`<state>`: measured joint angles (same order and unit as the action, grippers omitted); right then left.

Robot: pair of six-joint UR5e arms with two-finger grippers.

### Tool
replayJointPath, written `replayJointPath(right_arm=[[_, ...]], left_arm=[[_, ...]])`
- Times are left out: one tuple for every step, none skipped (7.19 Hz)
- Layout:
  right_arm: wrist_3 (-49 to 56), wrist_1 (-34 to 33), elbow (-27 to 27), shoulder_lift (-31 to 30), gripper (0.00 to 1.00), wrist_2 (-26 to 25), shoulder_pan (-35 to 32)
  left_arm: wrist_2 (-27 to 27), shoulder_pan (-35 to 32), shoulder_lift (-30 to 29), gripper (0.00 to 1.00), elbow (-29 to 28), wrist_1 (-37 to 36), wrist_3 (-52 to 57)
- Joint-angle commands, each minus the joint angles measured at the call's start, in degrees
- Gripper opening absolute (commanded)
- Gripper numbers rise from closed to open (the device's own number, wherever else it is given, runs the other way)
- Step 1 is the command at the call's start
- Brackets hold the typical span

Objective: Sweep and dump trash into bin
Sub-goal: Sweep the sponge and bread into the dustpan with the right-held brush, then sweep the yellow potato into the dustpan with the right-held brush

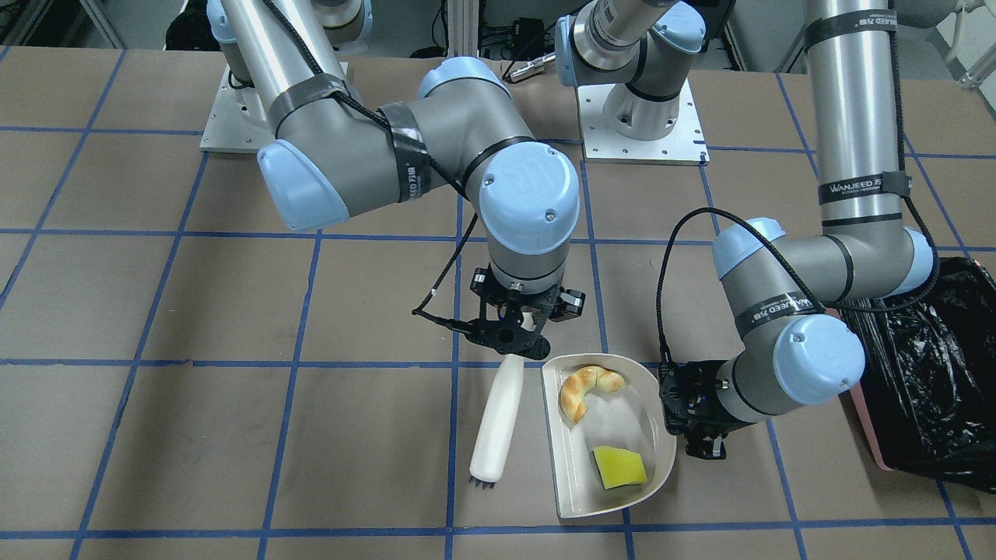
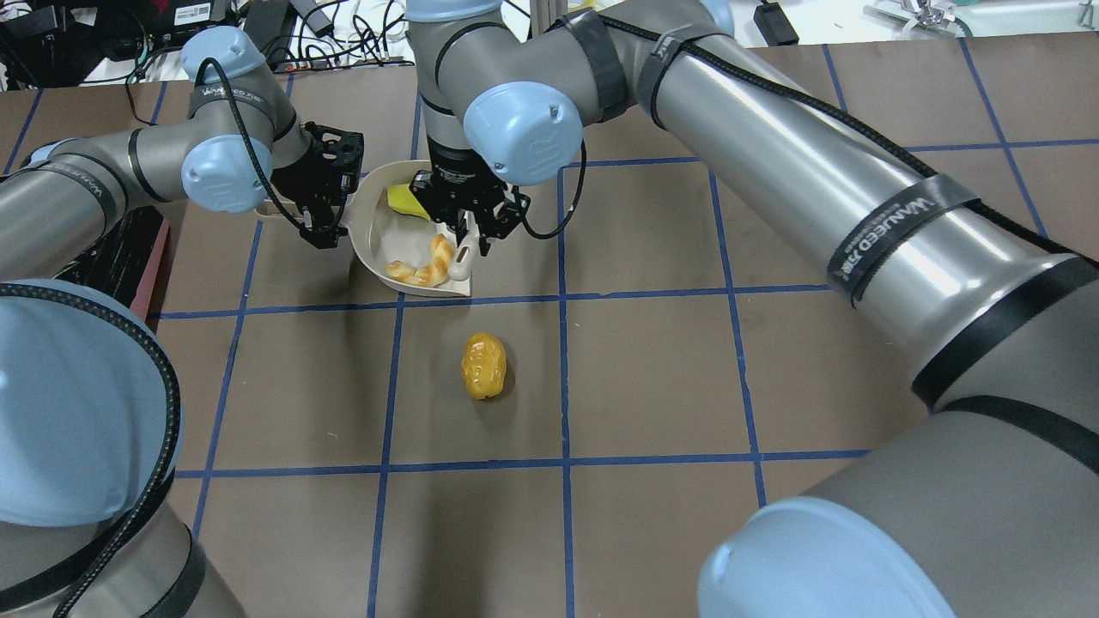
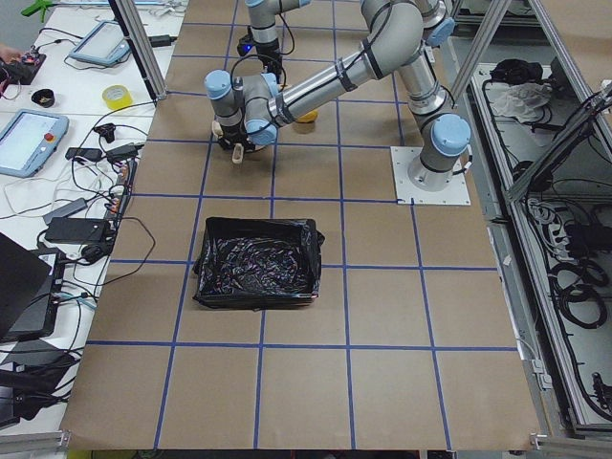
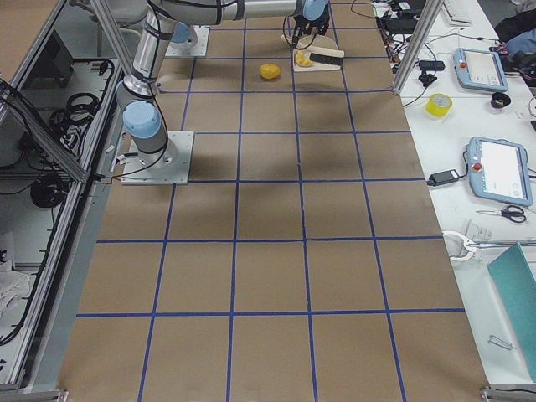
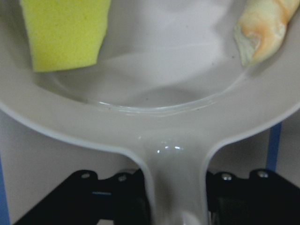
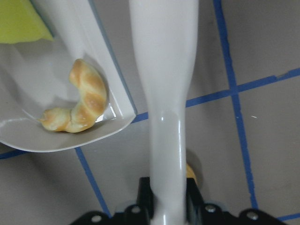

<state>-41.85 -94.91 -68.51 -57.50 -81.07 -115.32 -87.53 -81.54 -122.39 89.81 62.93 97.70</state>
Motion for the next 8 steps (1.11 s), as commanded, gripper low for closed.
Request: replayJointPath(right_arm=[[3.4,0.3,-8.6,-4.4,0.0,-2.4,2.4],[3.0,-1.1,-13.6,-7.3,0.0,-2.5,2.4],[2.7,-3.0,-18.7,-10.1,0.0,-2.3,2.0],[1.1,-5.6,-24.2,-13.0,0.0,-1.9,1.4],[-2.1,-9.9,-28.9,-14.6,0.0,-1.6,-0.5],[-4.7,-13.3,-31.8,-14.7,0.0,-1.8,-3.7],[-8.8,-14.2,-32.3,-14.6,0.0,-1.6,-7.3],[-9.4,-14.2,-32.4,-14.4,0.0,-1.8,-9.9]], left_arm=[[-0.2,0.2,2.7,0.05,4.0,0.1,0.0],[-0.4,0.2,4.9,0.05,6.6,0.1,1.2],[-0.5,0.3,6.4,0.05,7.7,0.2,6.0],[-1.7,0.5,7.8,0.05,8.7,0.3,6.7],[-3.4,0.5,9.4,0.05,11.2,0.2,7.5],[-3.6,0.6,10.9,0.05,13.2,0.1,8.6],[-3.6,0.8,12.0,0.05,15.2,0.1,8.3],[-3.6,1.0,13.2,0.05,18.3,-1.3,8.2]])
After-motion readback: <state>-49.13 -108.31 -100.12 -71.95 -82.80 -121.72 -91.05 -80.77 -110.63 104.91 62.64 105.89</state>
